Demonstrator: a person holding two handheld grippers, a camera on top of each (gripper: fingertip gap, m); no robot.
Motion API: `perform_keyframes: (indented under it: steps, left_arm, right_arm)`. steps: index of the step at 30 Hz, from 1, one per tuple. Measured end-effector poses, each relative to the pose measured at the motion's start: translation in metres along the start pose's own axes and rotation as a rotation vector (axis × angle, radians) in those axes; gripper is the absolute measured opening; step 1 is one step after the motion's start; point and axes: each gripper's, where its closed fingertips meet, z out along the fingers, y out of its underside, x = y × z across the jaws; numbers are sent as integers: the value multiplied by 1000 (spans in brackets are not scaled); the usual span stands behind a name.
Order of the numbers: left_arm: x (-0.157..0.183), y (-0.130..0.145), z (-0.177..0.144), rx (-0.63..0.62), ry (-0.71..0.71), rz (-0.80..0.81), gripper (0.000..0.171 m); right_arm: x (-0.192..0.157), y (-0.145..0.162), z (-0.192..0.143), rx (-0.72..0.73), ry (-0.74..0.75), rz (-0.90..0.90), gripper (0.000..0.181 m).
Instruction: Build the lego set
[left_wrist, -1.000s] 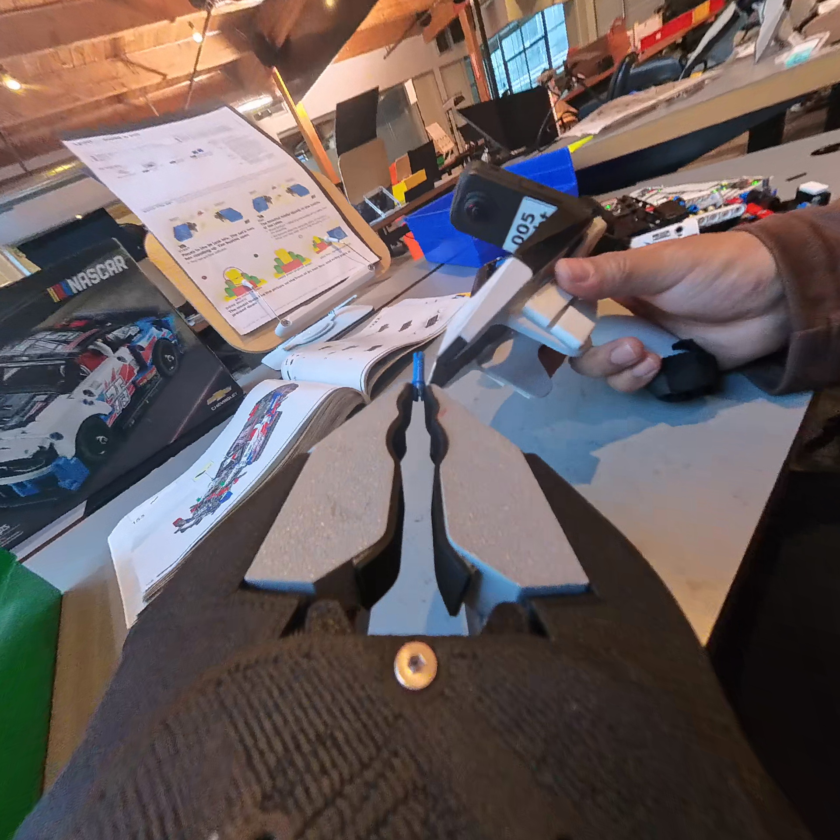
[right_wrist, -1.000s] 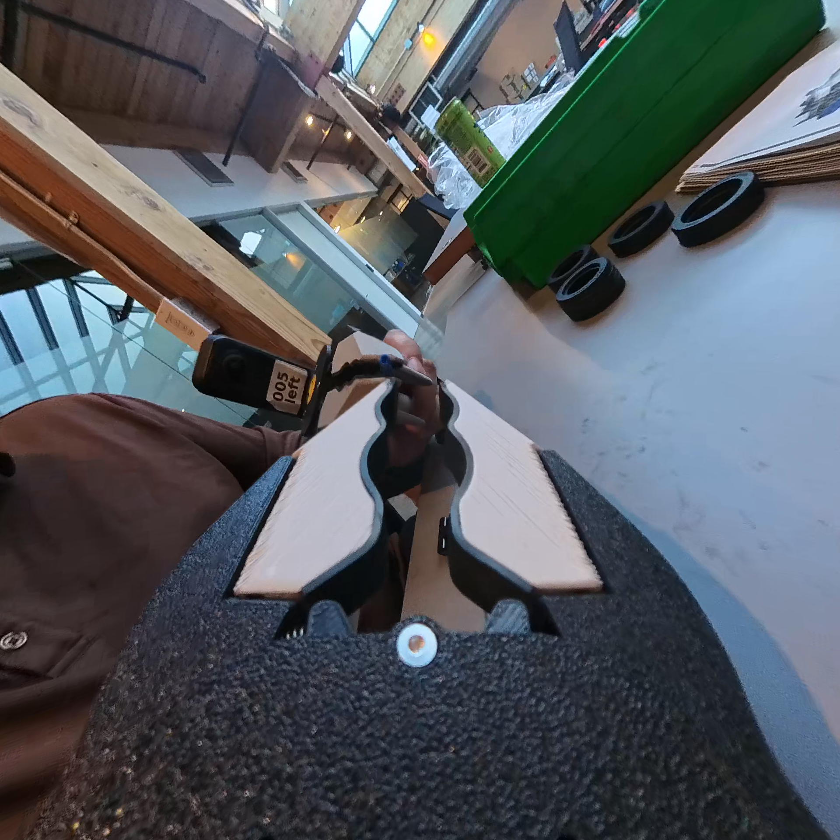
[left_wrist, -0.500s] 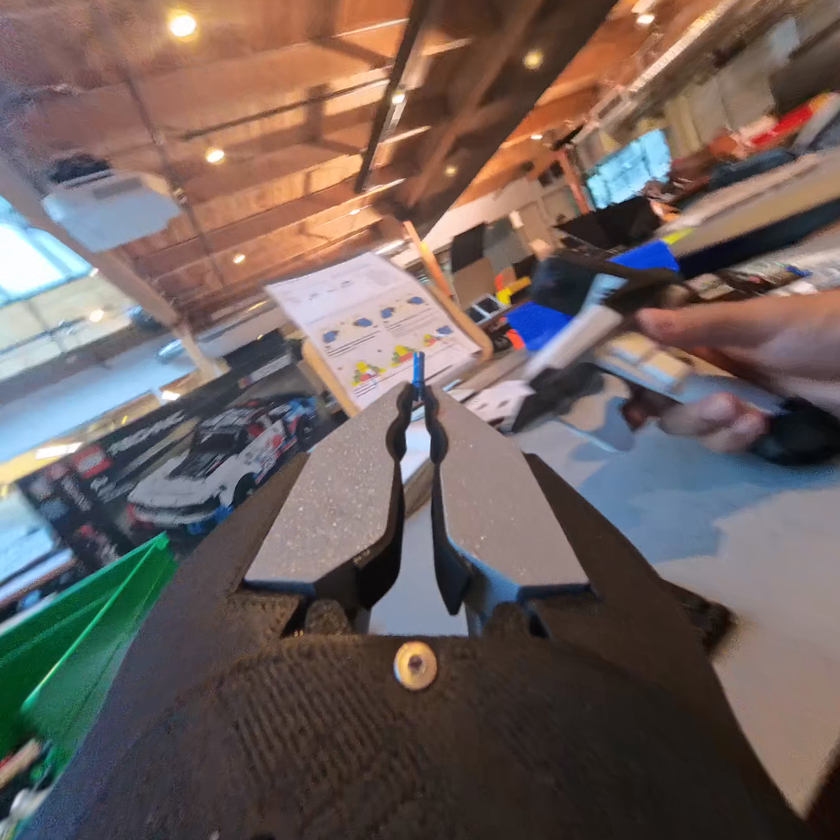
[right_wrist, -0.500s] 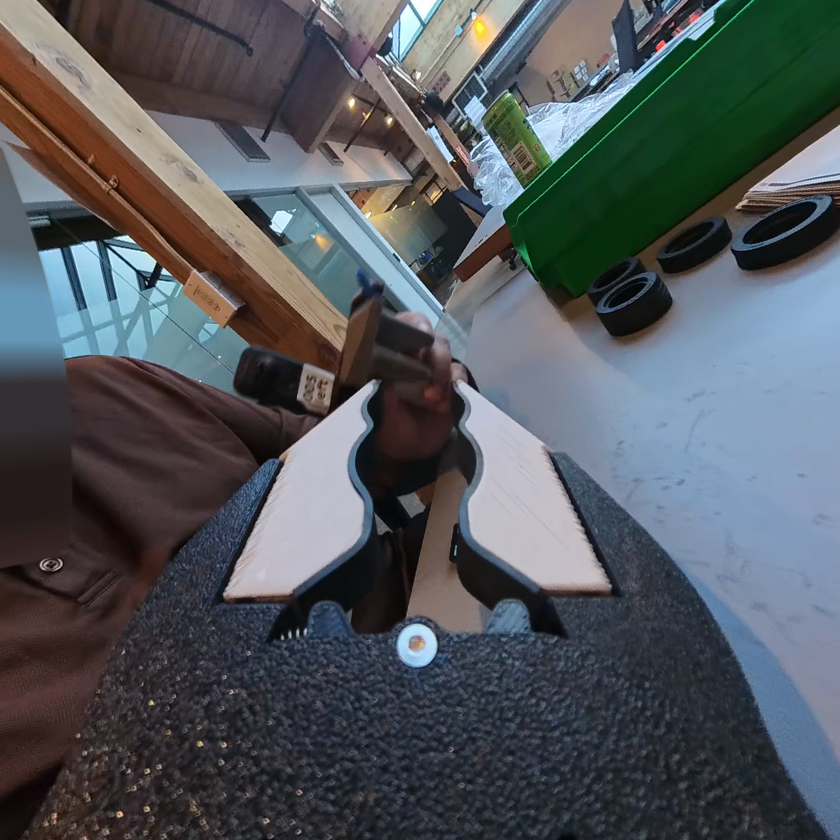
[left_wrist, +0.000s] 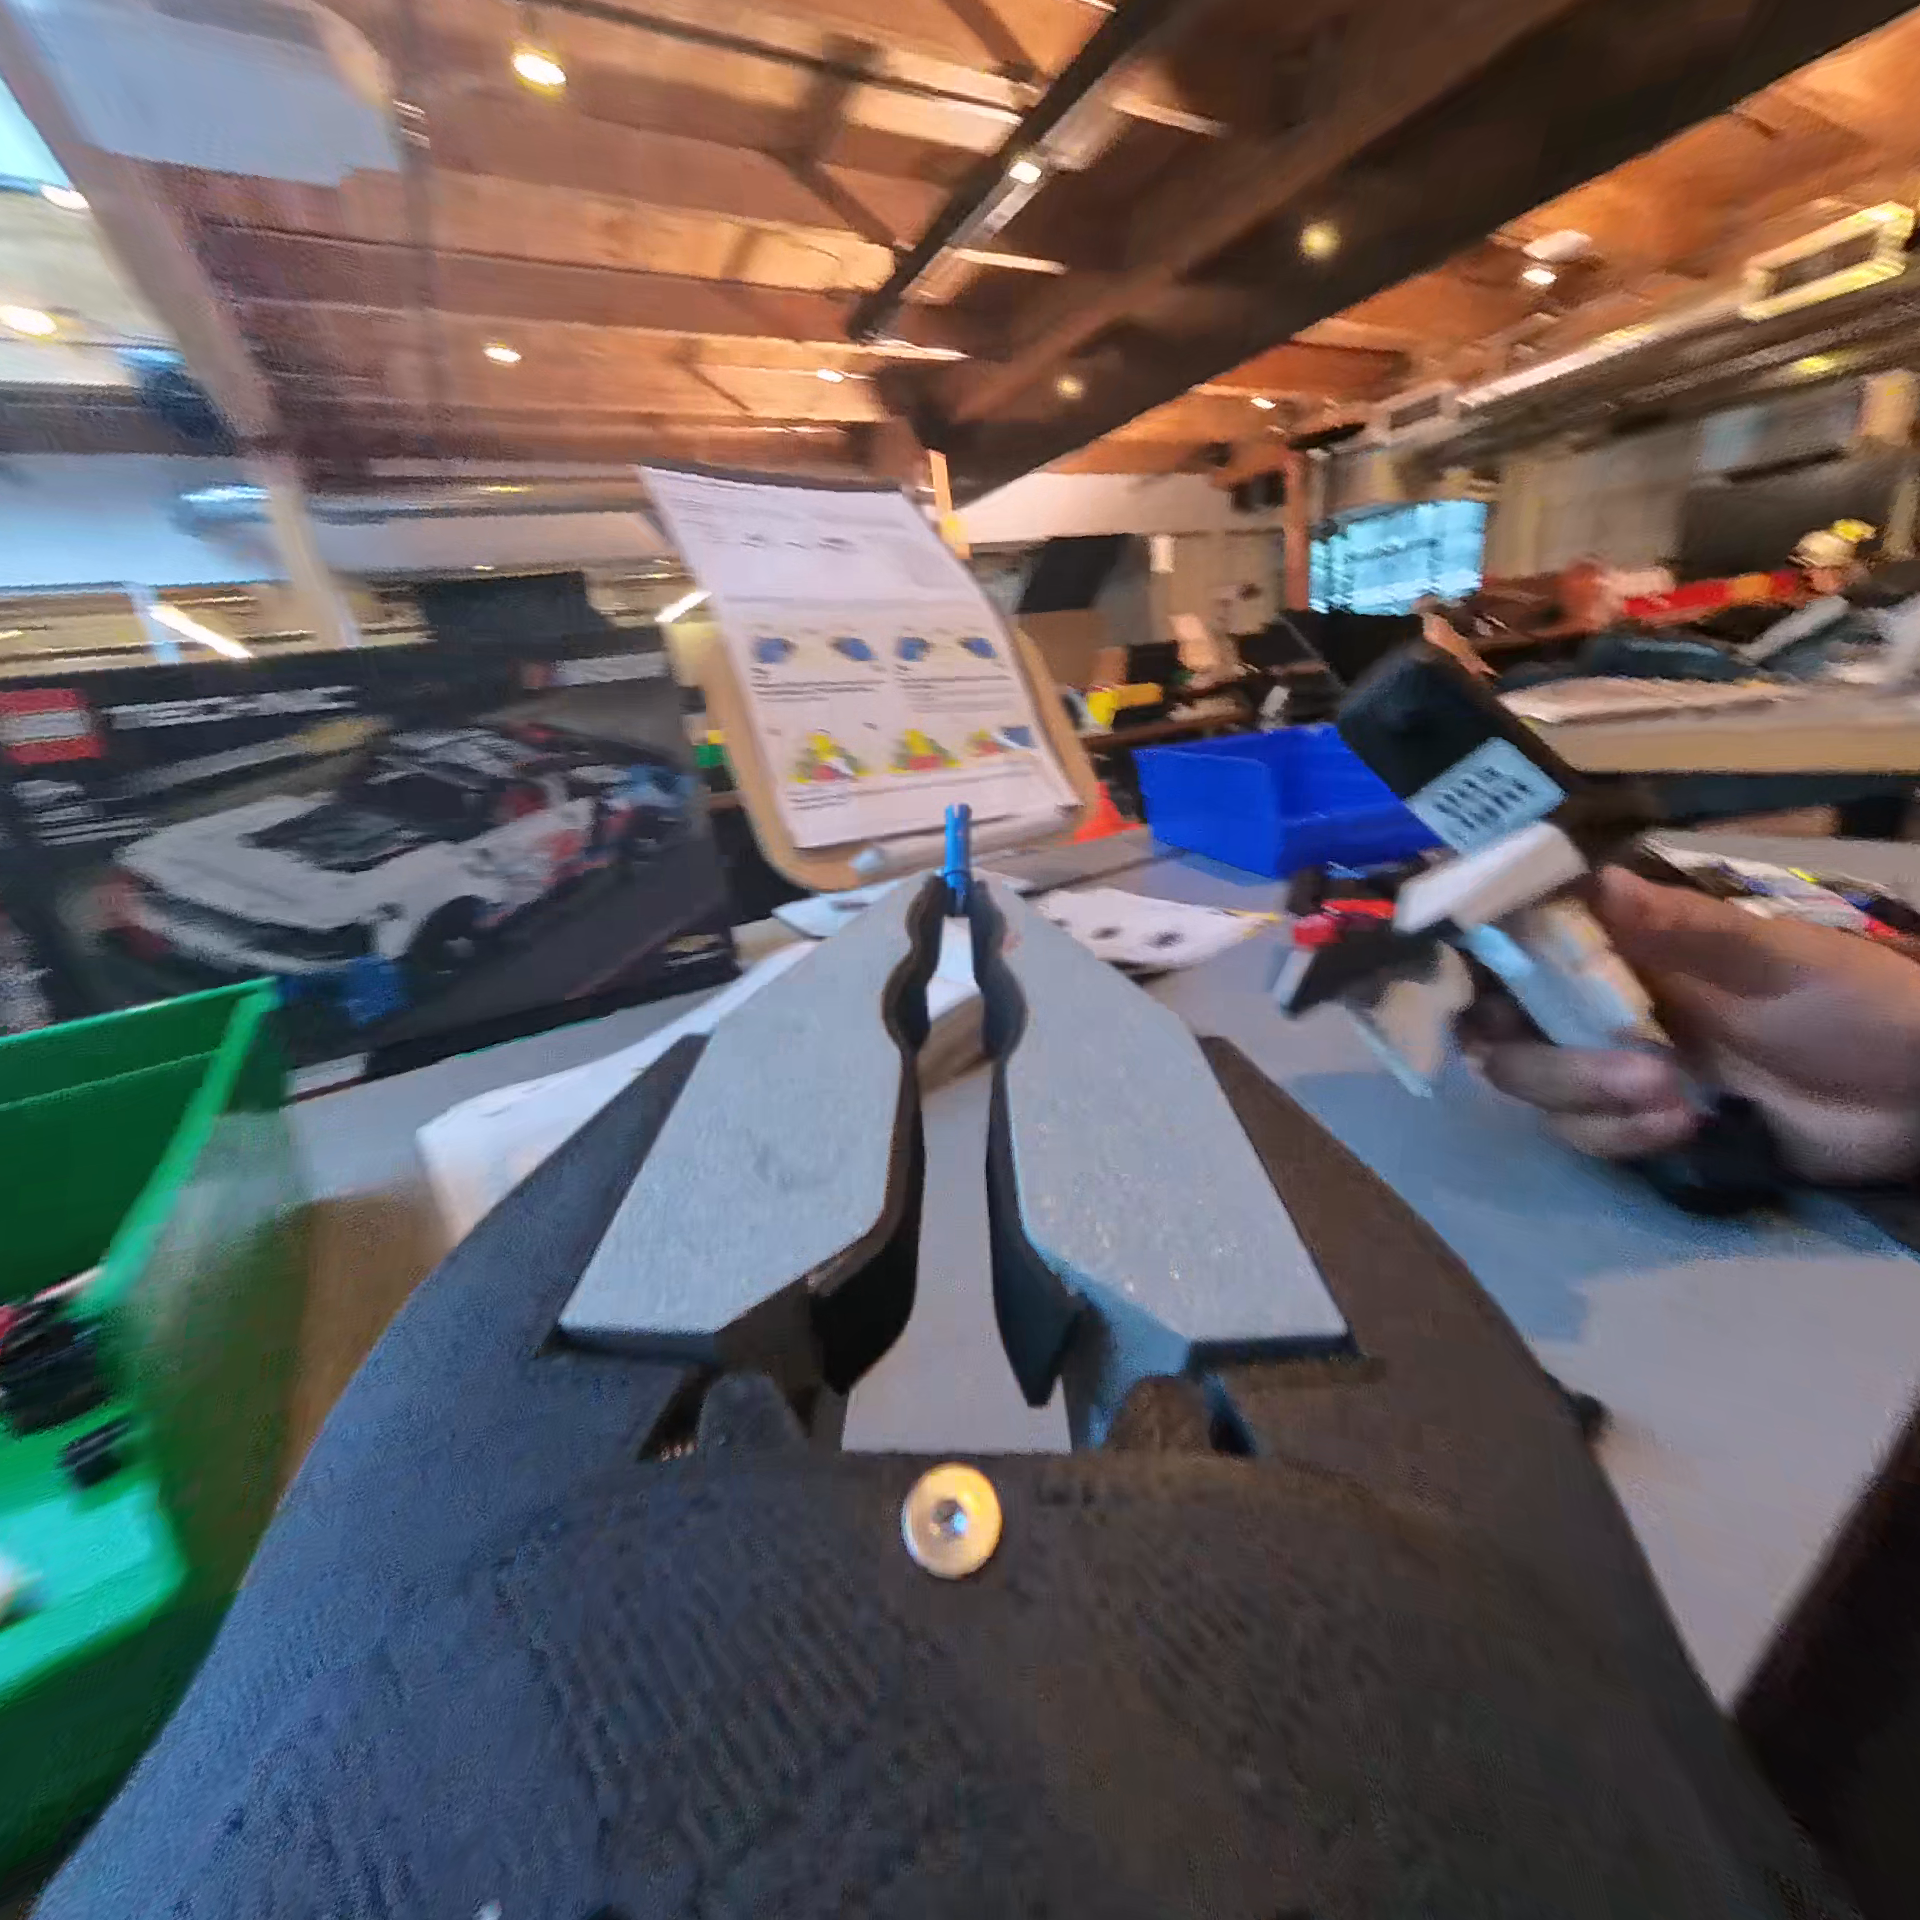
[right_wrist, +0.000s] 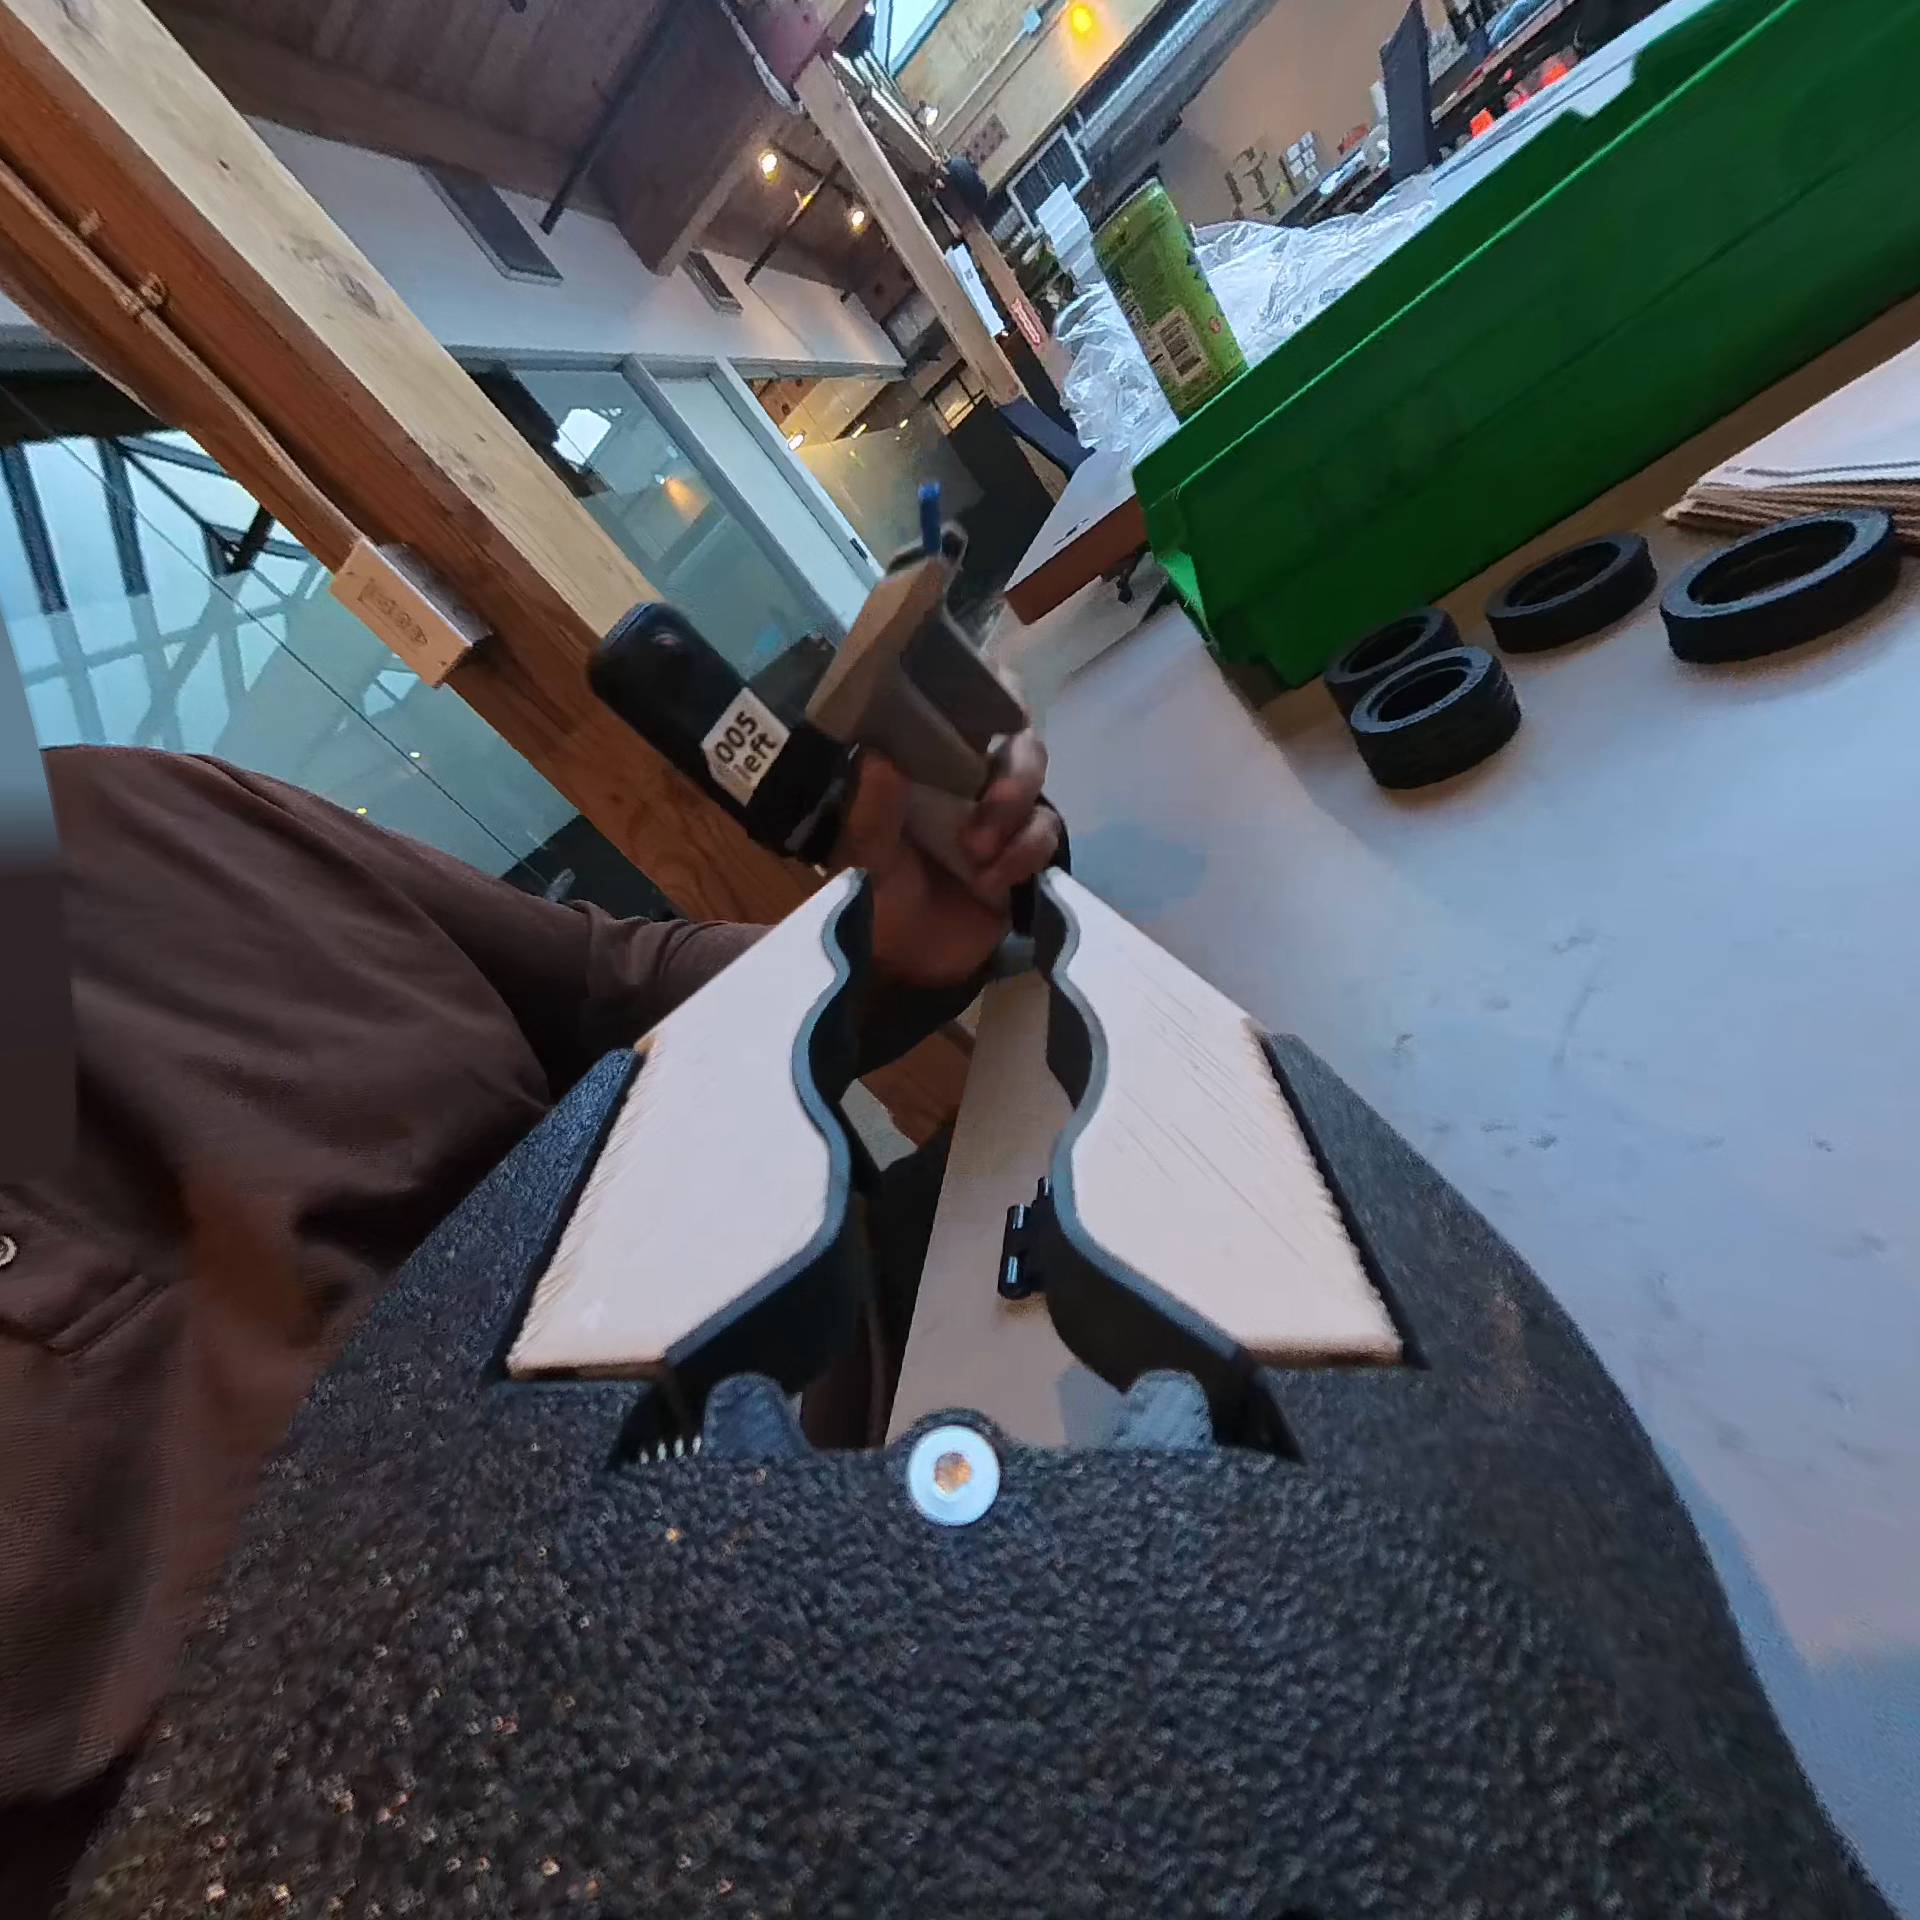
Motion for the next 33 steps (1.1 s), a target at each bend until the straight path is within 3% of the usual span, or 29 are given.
perform_keyframes:
  steps: [3, 7, 18, 20, 27, 29, 33]
  left_arm:
    - [42, 13, 8, -44, 128, 57, 3]
    - [66, 17, 11, -47, 204, 130, 2]
    - [88, 22, 12, -56, 284, 223, 2]
    - [93, 24, 12, -63, 296, 253, 2]
    - [94, 26, 13, -65, 242, 328, 3]
    - [96, 25, 11, -61, 258, 323, 5]
    - [95, 38, 11, -192, 362, 196, 30]
  right_arm:
    - [-4, 1, 4, 6, 15, -41, 31]
    - [-10, 5, 10, -1, 11, -57, 32]
    - [-19, -1, 16, 52, -3, -97, 24]
    - [-20, -1, 16, 52, -2, -105, 15]
    - [-20, 0, 12, 19, 29, -115, 5]
    - [-14, -3, 5, -14, 100, -135, 4]
    - [9, 5, -20, -217, 324, -242, 4]
